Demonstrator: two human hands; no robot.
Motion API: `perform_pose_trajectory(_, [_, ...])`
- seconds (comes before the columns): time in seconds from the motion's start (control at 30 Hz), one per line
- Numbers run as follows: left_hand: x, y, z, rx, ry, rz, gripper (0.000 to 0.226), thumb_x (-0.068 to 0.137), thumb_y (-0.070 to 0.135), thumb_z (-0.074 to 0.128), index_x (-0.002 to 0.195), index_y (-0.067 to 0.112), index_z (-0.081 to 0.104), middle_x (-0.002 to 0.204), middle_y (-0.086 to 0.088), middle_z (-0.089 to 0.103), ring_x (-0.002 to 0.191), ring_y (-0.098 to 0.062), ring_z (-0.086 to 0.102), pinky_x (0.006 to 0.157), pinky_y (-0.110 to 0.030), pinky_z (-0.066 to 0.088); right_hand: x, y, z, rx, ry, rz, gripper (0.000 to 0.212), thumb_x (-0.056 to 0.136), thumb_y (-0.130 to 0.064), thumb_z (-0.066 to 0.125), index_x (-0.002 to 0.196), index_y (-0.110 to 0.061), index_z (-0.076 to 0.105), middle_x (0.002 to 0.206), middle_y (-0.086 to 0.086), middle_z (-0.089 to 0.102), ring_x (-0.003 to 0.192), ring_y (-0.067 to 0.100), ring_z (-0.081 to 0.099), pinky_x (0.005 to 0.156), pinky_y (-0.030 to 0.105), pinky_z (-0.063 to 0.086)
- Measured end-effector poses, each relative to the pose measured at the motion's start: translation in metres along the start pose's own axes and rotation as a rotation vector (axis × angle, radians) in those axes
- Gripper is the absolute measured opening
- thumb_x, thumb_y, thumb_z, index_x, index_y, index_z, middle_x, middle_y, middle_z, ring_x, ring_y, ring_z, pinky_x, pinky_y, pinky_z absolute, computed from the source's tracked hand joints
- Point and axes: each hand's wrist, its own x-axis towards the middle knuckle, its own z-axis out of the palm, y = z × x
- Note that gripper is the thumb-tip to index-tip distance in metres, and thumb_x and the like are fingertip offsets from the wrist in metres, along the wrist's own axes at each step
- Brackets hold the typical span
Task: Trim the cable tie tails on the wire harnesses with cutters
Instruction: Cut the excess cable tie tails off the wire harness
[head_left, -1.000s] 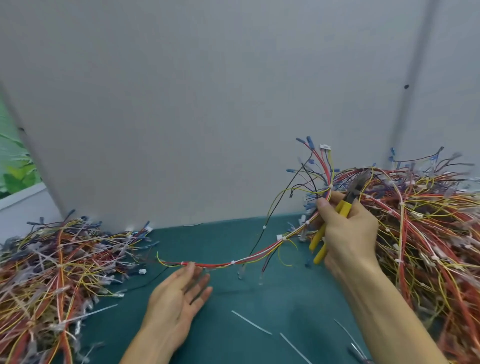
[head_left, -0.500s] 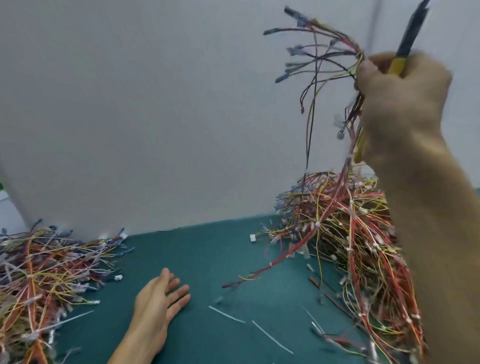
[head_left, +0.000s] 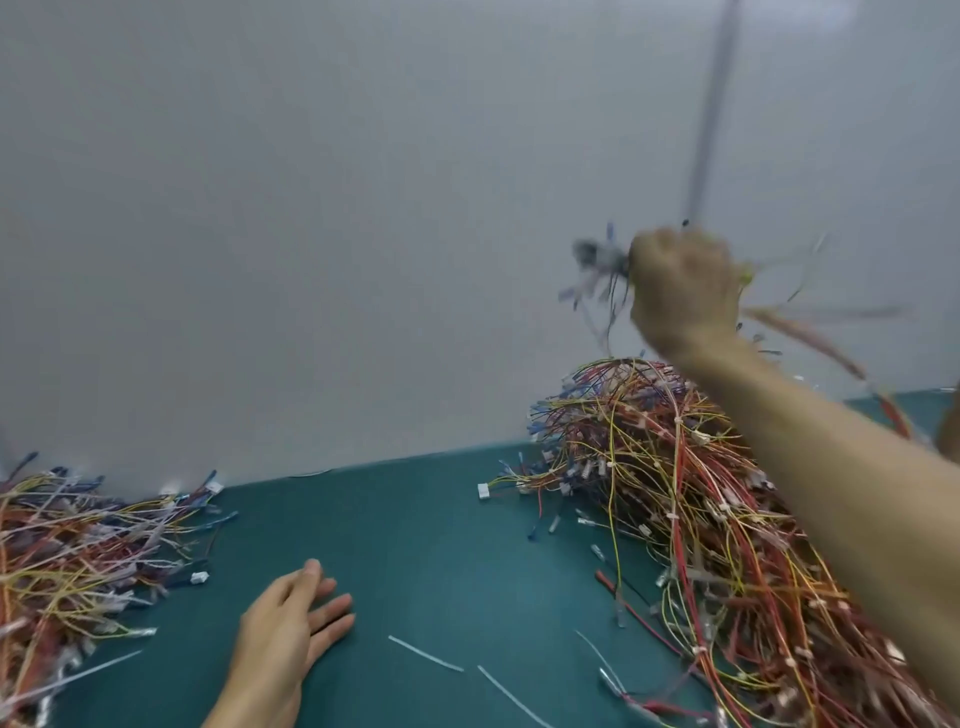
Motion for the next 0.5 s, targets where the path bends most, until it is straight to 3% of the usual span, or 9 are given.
perform_pose_trajectory(0.03, [0.000, 0.000, 0.000, 0.004, 0.001, 0.004, 0.019, 0.097, 0.020, 0.053, 0.094, 0.001, 0.057, 0.101, -0.022, 0.061, 0.087, -0.037, 0.064, 0.066, -0.039, 0.051, -0.032, -0.005, 0.018, 0.039, -0.193, -0.033, 0.013, 0.069, 0.011, 0.057, 0.080, 0.004, 0.059, 0.075, 0.027, 0.060, 0.068, 0.042, 0.057, 0.058, 0.039, 0.033])
perform_pose_trajectory(0.1, [0.002, -0.001, 0.000, 0.008, 0.003, 0.011, 0.019, 0.097, 0.019, 0.053, 0.093, 0.001, 0.057, 0.100, -0.021, 0.061, 0.086, -0.037, 0.064, 0.065, -0.038, 0.051, -0.071, 0.003, 0.050, -0.053, -0.382, -0.012, 0.015, 0.076, 0.007, 0.056, 0.087, -0.002, 0.061, 0.081, 0.018, 0.064, 0.075, 0.035, 0.056, 0.063, 0.038, 0.035])
perform_pose_trajectory(0.27, [0.006, -0.006, 0.000, 0.042, 0.008, 0.037, 0.016, 0.096, 0.020, 0.055, 0.092, 0.004, 0.059, 0.099, -0.019, 0.063, 0.086, -0.036, 0.065, 0.065, -0.038, 0.051, -0.096, 0.019, 0.082, -0.122, -0.454, 0.070, 0.018, 0.076, 0.002, 0.055, 0.092, -0.004, 0.061, 0.085, 0.014, 0.065, 0.081, 0.031, 0.056, 0.072, 0.039, 0.044])
perform_pose_trajectory(0.4, [0.008, -0.009, 0.000, 0.076, 0.011, 0.057, 0.017, 0.095, 0.021, 0.057, 0.093, 0.004, 0.061, 0.099, -0.019, 0.065, 0.086, -0.035, 0.066, 0.064, -0.038, 0.053, -0.075, 0.028, 0.083, -0.070, -0.274, 0.065, 0.012, 0.071, 0.008, 0.057, 0.080, 0.001, 0.058, 0.074, 0.020, 0.061, 0.071, 0.035, 0.053, 0.062, 0.036, 0.034])
perform_pose_trajectory(0.5, [0.008, -0.011, 0.000, 0.100, 0.016, 0.060, 0.016, 0.095, 0.020, 0.057, 0.093, 0.005, 0.062, 0.098, -0.018, 0.065, 0.085, -0.033, 0.067, 0.064, -0.037, 0.053, -0.082, 0.037, 0.087, -0.197, -0.498, 0.068, 0.017, 0.080, -0.003, 0.054, 0.095, -0.004, 0.061, 0.092, 0.016, 0.064, 0.086, 0.034, 0.056, 0.070, 0.038, 0.043])
